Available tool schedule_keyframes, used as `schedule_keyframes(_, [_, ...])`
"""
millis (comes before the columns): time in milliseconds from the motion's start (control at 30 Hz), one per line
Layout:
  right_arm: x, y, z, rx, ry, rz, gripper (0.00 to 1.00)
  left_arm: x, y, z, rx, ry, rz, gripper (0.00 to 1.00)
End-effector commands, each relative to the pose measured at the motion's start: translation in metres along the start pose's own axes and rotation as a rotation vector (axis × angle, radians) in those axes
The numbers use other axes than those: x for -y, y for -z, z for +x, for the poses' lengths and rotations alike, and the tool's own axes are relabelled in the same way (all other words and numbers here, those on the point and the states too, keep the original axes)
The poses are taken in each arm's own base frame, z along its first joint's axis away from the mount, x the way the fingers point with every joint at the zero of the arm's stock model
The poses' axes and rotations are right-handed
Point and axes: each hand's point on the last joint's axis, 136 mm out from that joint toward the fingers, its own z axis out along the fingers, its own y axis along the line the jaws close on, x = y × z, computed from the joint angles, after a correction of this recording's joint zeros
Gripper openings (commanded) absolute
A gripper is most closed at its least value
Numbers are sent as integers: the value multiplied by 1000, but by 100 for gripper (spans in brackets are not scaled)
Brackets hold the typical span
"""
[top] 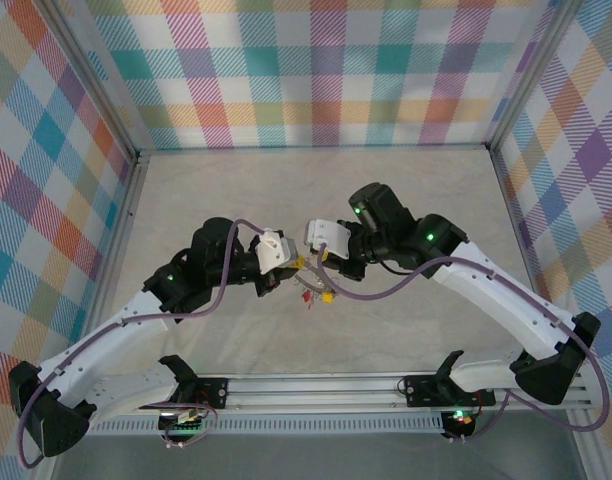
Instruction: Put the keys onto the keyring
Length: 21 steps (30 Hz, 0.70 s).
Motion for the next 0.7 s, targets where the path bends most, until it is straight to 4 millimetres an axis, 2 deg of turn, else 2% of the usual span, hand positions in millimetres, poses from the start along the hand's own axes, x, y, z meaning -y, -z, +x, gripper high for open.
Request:
schedule_keyframes(0, [-4,3,6,8,83,1,0,2,9,-11,60,-34,21,0])
schedule_keyframes(233, [-16,-5,20,14,143,-22,0,4,17,-24,151,-41,60,0])
schedule_keyframes(500, [-27,-4,21,41,199,-58,1,23,19,-31,198,-124,195,0])
schedule_keyframes(567, [-28,-3,22,46,217,-54,8,27,21,-30,202,-144,230,0])
schedule_keyframes(667, [-30,2,23,55,248,-48,11,30,21,-29,205,-167,267,0])
